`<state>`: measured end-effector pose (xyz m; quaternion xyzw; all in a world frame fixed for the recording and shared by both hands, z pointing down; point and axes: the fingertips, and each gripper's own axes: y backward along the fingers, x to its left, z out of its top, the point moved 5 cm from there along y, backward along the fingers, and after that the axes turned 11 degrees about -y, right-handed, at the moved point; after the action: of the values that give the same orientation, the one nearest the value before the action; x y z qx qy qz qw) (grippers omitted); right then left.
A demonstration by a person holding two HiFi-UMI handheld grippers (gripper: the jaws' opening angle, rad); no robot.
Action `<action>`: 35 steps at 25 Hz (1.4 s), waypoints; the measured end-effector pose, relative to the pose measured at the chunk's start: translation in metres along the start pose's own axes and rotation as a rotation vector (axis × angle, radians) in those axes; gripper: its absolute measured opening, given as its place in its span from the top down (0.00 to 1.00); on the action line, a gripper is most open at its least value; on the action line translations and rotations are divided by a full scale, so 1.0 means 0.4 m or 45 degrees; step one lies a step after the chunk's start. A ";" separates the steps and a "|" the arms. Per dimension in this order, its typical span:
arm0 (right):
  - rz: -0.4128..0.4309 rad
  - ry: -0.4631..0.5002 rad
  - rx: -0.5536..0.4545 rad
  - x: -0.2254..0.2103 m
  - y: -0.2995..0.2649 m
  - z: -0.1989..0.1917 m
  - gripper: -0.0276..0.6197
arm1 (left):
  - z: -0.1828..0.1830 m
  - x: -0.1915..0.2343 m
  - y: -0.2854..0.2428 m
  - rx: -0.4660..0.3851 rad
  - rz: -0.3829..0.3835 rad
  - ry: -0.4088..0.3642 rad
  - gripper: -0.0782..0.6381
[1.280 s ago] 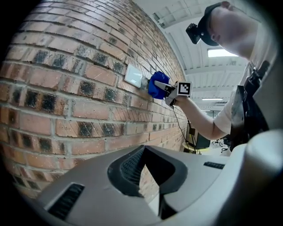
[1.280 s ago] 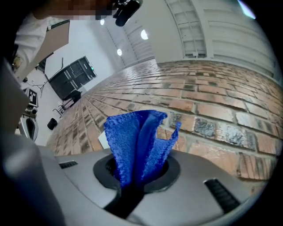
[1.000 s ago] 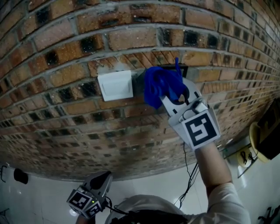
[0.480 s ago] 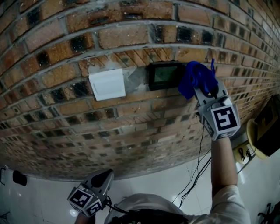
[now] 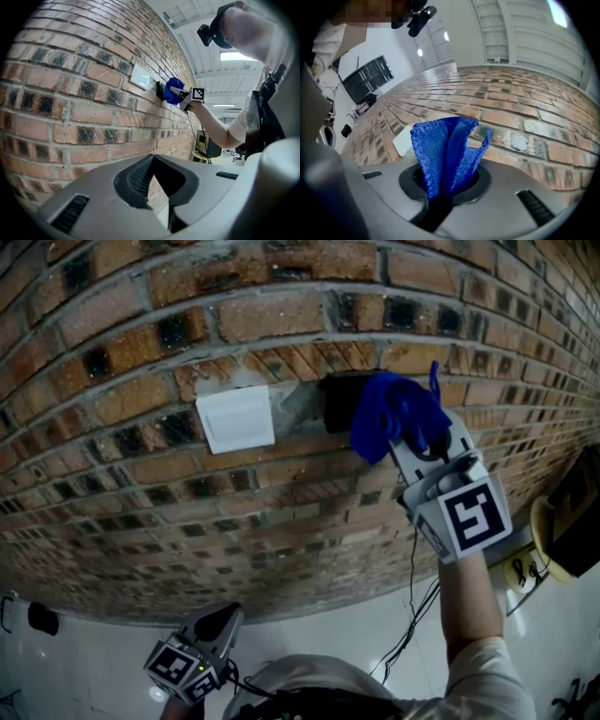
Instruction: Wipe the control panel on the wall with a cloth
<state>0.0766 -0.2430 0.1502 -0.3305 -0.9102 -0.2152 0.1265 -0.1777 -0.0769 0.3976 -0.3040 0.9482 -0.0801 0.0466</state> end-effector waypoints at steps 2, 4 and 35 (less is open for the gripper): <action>0.084 -0.009 0.015 0.063 -0.037 -0.001 0.82 | 0.001 0.002 0.007 0.000 0.012 0.001 0.89; 0.129 -0.006 0.029 0.108 -0.070 -0.005 0.82 | 0.001 0.005 0.015 -0.001 0.022 0.003 0.89; -0.205 0.017 0.142 -0.185 0.053 -0.119 0.82 | 0.019 -0.023 -0.026 0.023 -0.013 -0.032 0.89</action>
<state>0.1502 -0.2915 0.1710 -0.2474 -0.9435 -0.1757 0.1331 -0.1635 -0.0809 0.3924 -0.3092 0.9452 -0.0849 0.0610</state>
